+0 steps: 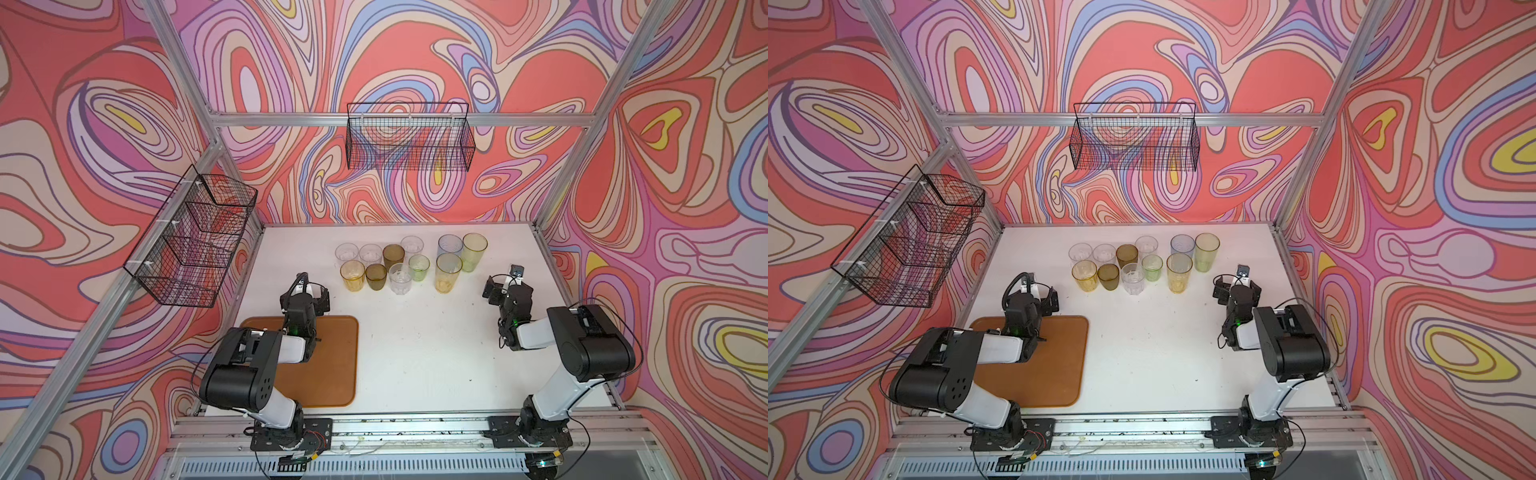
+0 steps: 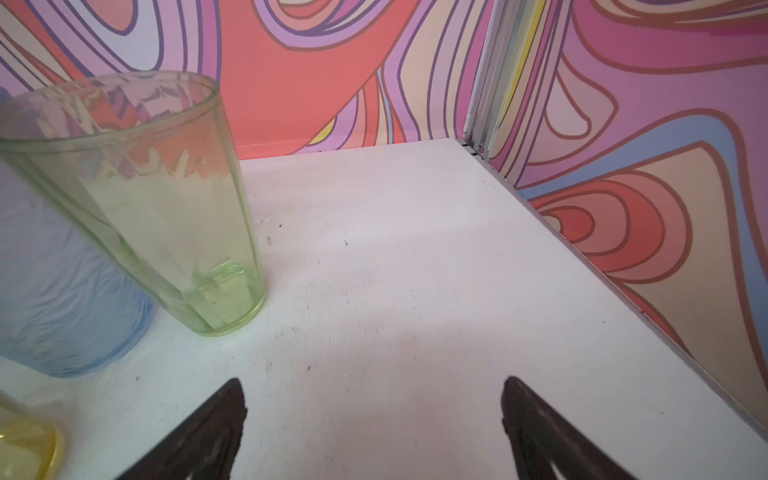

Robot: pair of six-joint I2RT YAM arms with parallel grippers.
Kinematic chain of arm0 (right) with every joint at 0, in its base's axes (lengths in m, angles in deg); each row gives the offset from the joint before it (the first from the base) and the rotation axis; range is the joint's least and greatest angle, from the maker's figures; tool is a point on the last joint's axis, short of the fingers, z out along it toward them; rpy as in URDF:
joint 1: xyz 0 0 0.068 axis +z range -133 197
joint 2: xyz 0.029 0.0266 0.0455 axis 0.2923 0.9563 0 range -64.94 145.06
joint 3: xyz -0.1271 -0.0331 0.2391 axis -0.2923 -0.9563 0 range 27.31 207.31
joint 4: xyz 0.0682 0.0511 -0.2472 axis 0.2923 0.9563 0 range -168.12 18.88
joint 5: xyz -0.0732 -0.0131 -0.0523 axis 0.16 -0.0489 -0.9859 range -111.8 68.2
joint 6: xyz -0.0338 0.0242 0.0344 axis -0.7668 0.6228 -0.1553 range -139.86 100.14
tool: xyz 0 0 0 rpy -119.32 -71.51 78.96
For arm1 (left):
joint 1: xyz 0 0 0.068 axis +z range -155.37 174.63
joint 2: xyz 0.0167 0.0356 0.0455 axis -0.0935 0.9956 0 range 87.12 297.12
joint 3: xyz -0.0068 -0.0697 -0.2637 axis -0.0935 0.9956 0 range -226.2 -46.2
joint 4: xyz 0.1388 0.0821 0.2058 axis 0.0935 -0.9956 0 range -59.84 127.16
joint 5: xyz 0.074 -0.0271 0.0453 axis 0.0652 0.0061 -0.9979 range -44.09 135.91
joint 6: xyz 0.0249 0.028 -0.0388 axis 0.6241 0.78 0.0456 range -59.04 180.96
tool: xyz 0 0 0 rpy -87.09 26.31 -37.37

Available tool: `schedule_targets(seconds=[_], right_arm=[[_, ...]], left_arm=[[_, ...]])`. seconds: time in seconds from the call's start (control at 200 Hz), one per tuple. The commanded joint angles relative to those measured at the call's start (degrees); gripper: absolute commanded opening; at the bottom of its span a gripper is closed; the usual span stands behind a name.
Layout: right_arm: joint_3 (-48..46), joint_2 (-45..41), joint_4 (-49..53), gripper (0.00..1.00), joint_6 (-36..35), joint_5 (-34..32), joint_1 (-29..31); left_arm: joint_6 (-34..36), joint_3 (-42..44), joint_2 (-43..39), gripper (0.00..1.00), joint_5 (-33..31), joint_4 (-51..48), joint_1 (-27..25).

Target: Place the glasses into the tray

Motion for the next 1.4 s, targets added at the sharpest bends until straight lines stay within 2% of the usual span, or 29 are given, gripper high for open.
schedule_targets(seconds=[0.0,1.392], right_arm=[[0.8,0.3,-0.2,0.98,0.4,-0.5,0.0],[0.6,0.3,-0.3,0.98,0.4,-0.4,0.0]], left_arm=[[1.0,0.5,0.6,1.0,-0.8,2.3,-0.2],[0.6,0.0,0.4,1.0,-0.1,1.3,0.3]])
